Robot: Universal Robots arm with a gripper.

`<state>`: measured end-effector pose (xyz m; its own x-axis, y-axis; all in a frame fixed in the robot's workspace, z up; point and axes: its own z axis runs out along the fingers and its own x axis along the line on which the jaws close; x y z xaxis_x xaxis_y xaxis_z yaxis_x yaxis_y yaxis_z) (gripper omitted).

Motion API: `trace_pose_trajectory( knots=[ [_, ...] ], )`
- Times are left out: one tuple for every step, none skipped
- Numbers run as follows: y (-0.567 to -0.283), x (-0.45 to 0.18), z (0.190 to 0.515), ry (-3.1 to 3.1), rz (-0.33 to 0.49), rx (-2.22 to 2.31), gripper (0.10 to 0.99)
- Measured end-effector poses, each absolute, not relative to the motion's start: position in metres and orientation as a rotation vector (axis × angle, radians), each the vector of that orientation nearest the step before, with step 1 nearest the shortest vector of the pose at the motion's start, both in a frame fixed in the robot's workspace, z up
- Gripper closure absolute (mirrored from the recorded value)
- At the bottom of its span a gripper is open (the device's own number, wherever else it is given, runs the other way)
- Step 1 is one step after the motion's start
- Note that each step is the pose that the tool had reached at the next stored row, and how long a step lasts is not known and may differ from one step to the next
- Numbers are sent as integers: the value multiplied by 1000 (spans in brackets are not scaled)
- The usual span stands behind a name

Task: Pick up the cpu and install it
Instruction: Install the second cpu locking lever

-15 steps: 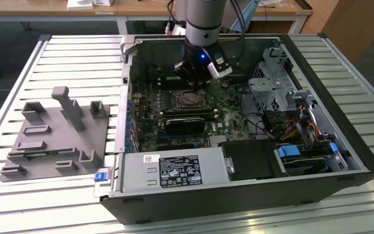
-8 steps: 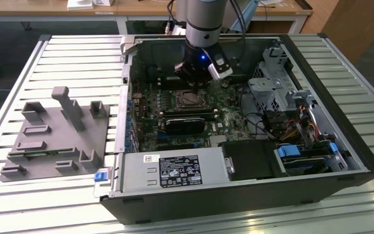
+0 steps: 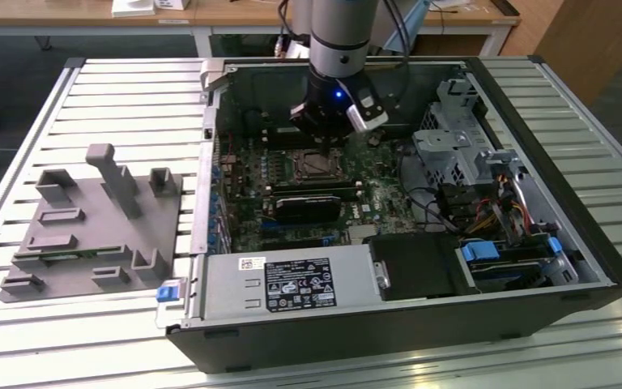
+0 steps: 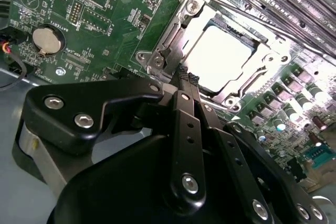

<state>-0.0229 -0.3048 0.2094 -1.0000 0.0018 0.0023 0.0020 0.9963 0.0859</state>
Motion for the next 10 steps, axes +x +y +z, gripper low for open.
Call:
trace_pose_trajectory(
  knots=[
    [-305,-23,211,-3136,-135,-3,980],
    [-305,-23,213,-3136,-134,-3,980],
    [-305,-23,215,-3136,-134,-3,980],
    [-305,-23,218,-3136,-134,-3,980],
    [-305,-23,220,-3137,-133,-3,980],
    [-305,-23,223,-3137,-132,-3,980],
    [-305,-23,225,-3137,-129,-3,980],
    [-305,-23,228,-3137,-126,-3,980],
    [-305,-23,230,-3137,-122,-3,980],
    [-305,-23,233,-3137,-118,-3,980]
  ],
)
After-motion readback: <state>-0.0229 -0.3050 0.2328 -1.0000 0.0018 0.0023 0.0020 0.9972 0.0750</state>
